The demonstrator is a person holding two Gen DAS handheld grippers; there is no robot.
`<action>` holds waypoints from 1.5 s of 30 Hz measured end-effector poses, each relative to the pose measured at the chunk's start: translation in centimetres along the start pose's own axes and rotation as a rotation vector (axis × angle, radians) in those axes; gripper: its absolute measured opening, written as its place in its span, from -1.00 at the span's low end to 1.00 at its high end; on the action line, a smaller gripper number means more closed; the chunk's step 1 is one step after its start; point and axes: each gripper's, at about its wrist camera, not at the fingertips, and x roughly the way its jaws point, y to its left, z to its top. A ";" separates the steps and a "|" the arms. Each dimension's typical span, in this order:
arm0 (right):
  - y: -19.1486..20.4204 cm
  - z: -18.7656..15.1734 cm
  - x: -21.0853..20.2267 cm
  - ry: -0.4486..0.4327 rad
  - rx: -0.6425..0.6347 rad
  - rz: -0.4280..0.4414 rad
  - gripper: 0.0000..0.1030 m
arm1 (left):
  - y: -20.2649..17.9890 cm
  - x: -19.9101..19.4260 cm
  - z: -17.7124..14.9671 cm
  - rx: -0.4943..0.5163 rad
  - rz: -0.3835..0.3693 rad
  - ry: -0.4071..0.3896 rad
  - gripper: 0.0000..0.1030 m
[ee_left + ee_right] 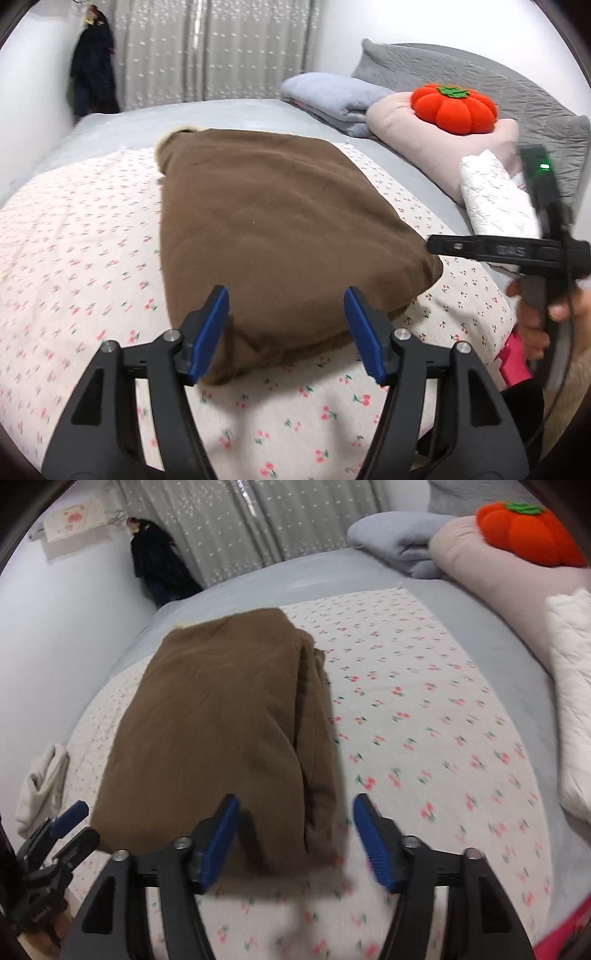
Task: Fold large clothes
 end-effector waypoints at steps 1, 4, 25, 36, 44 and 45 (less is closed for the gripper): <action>-0.1 -0.5 -0.8 -0.016 0.013 0.007 0.46 | -0.3 -0.3 -0.2 -0.008 0.027 0.003 0.44; -0.2 -2.2 -2.7 -0.051 0.047 -0.020 0.60 | -1.1 -1.1 -1.2 -0.030 0.116 0.026 0.56; 6.4 -6.8 -2.5 -0.037 -0.141 -0.323 0.87 | 0.9 1.3 -3.0 -0.203 0.320 0.202 0.99; 6.8 -6.6 -1.4 -0.002 -0.139 -0.285 0.87 | 1.3 1.6 -2.8 -0.210 0.338 0.197 0.99; 6.8 -6.7 -1.2 0.011 -0.141 -0.271 0.87 | 1.2 1.6 -2.8 -0.210 0.337 0.199 0.99; 6.8 -6.7 -1.2 0.012 -0.140 -0.270 0.87 | 1.2 1.6 -2.8 -0.209 0.337 0.198 0.99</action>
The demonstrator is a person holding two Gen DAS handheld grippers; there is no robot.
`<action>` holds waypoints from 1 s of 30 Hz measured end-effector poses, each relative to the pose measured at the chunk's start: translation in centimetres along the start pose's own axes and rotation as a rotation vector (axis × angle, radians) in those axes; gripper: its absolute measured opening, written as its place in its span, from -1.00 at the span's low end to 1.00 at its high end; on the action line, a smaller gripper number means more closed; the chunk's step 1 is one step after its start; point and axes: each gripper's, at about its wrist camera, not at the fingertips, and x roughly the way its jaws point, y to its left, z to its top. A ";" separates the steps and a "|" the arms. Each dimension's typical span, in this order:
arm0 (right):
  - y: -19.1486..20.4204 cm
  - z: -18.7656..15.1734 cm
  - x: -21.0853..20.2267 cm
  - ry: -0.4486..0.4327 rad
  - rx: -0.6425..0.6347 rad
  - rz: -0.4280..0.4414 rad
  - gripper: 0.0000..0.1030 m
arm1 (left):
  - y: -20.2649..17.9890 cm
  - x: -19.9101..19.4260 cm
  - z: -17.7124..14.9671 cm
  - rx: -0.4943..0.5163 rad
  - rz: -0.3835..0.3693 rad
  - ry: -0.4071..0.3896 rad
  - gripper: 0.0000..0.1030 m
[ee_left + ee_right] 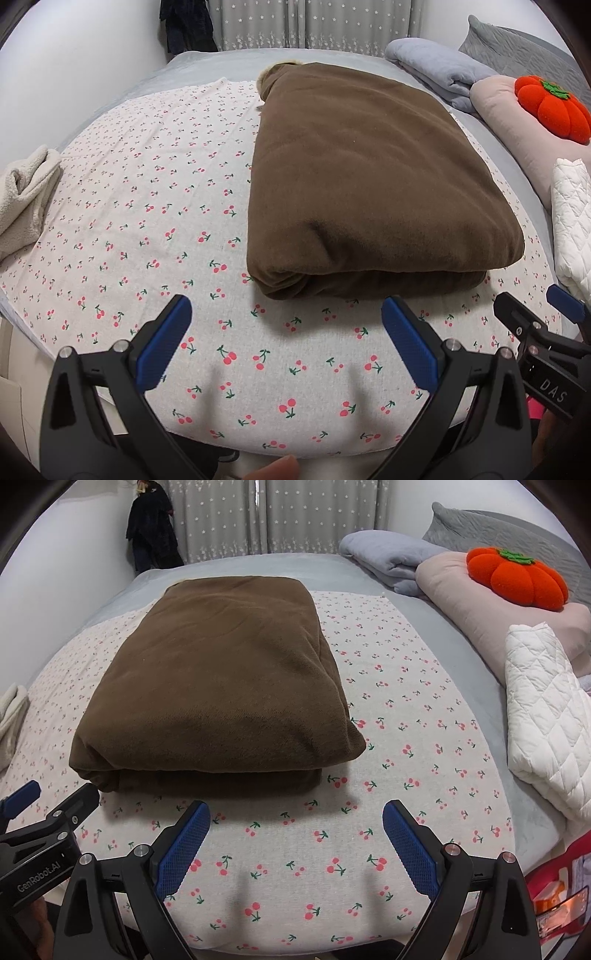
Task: Fold large clothes
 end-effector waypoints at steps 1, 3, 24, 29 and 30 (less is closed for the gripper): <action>0.0 0.0 0.0 0.001 0.001 0.000 0.87 | 0.0 0.0 0.0 0.000 0.001 0.000 0.99; 0.0 0.0 0.1 0.002 0.000 -0.003 0.87 | 0.1 0.1 -0.1 0.003 0.000 0.000 0.99; 0.0 0.1 0.1 0.002 -0.003 -0.009 0.87 | 0.3 0.2 -0.3 0.008 -0.002 0.004 0.99; 0.0 0.1 0.1 0.002 -0.002 -0.010 0.87 | 0.2 0.2 -0.3 0.008 -0.001 0.004 0.99; 0.0 0.1 0.1 0.002 -0.002 -0.010 0.87 | 0.2 0.2 -0.3 0.008 -0.001 0.004 0.99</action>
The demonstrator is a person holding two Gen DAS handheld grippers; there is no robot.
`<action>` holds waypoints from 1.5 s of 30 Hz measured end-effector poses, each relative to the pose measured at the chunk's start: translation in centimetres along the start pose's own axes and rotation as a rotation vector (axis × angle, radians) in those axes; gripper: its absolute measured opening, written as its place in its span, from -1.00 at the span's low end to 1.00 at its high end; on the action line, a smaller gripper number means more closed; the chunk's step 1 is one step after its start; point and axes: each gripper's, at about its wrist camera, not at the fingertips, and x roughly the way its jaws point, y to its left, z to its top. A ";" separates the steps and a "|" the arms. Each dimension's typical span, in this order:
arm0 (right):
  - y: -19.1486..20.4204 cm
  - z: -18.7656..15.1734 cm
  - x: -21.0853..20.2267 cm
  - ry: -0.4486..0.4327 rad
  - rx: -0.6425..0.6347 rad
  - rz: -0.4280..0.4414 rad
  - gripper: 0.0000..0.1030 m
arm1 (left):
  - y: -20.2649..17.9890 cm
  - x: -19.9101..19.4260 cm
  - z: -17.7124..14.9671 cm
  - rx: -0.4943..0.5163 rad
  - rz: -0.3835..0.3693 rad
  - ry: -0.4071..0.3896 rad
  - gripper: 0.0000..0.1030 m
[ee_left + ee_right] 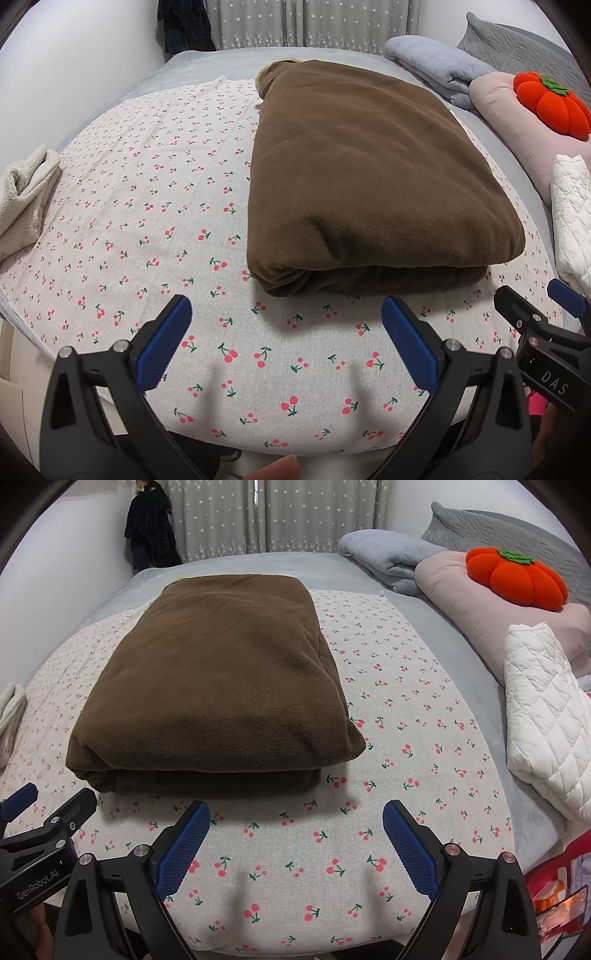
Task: Fold large clothes
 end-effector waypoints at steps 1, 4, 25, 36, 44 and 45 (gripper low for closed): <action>0.0 0.0 0.0 0.000 -0.001 0.001 0.87 | 0.0 0.0 0.0 0.000 -0.001 0.000 0.99; 0.0 0.0 0.0 0.000 -0.002 0.001 0.87 | -0.1 0.0 0.0 0.000 0.000 0.000 0.99; 0.0 0.0 0.0 0.002 -0.001 0.001 0.87 | -0.1 0.0 0.0 0.000 0.000 0.001 0.99; 0.1 0.0 -0.1 0.002 0.002 0.001 0.87 | 0.3 0.2 -0.1 0.005 0.003 0.007 0.99; -0.1 0.0 0.0 0.002 0.001 0.003 0.87 | 0.8 0.6 0.2 0.013 0.000 0.016 0.99; -0.1 0.0 0.0 0.003 0.001 0.003 0.87 | 0.8 0.6 0.2 0.014 0.002 0.016 0.99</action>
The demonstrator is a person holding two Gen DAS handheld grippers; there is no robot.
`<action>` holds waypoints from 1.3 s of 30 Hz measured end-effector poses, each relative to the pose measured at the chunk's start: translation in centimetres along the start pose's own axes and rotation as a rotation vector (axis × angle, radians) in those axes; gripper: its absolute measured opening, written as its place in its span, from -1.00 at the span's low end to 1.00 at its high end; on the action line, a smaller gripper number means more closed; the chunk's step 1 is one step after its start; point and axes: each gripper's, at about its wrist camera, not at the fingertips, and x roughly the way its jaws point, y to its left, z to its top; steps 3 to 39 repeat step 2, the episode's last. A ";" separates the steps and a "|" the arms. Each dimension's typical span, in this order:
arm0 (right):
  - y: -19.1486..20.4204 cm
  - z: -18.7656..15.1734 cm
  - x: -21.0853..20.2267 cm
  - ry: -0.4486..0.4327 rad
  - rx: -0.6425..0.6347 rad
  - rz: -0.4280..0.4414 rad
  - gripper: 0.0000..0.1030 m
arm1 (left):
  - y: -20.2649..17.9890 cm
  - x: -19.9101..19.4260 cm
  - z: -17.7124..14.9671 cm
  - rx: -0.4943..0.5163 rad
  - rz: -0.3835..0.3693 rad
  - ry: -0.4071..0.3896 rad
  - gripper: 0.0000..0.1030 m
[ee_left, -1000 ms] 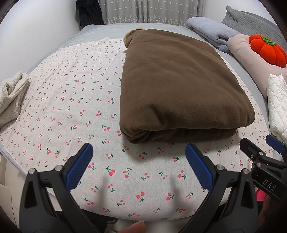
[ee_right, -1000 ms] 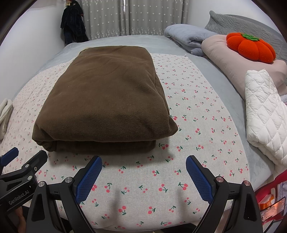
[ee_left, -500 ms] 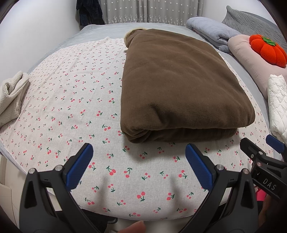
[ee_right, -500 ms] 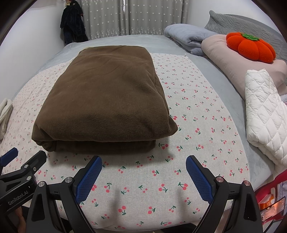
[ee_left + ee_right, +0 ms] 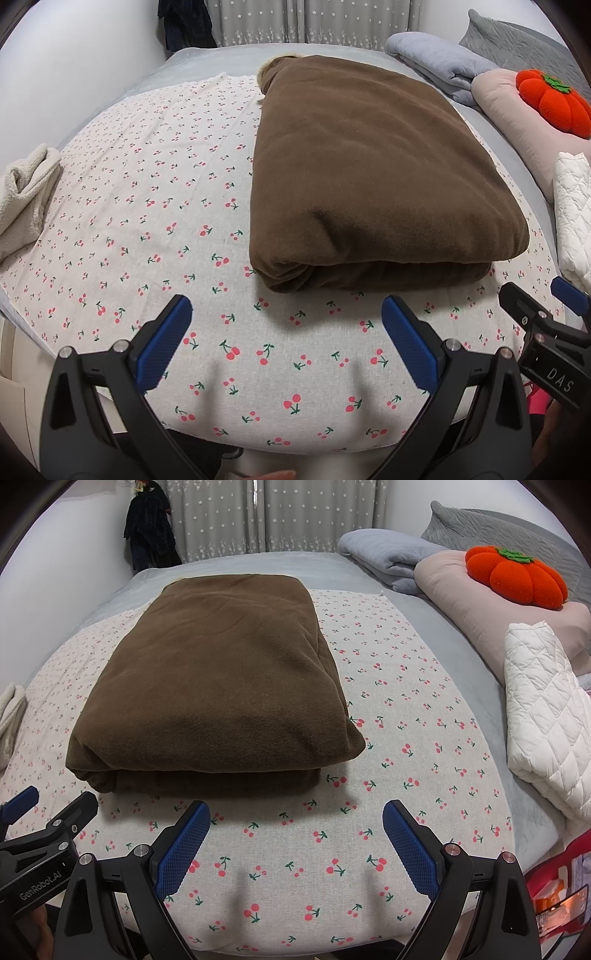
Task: Fold large clothes
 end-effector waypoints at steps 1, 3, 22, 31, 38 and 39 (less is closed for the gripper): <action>0.0 0.0 0.0 0.000 0.000 0.000 0.87 | 0.0 0.0 0.0 0.002 0.001 -0.001 0.99; 0.0 0.0 0.0 0.000 0.001 0.000 0.87 | 0.0 0.0 0.0 0.004 0.001 -0.001 0.99; 0.0 0.0 0.0 0.000 0.001 0.000 0.87 | 0.0 0.0 0.0 0.004 0.001 -0.001 0.99; 0.0 0.0 0.0 0.000 0.001 0.000 0.87 | 0.0 0.0 0.0 0.004 0.001 -0.001 0.99; 0.0 0.0 0.0 0.000 0.001 0.000 0.87 | 0.0 0.0 0.0 0.004 0.001 -0.001 0.99; 0.0 0.0 0.0 0.000 0.001 0.000 0.87 | 0.0 0.0 0.0 0.004 0.001 -0.001 0.99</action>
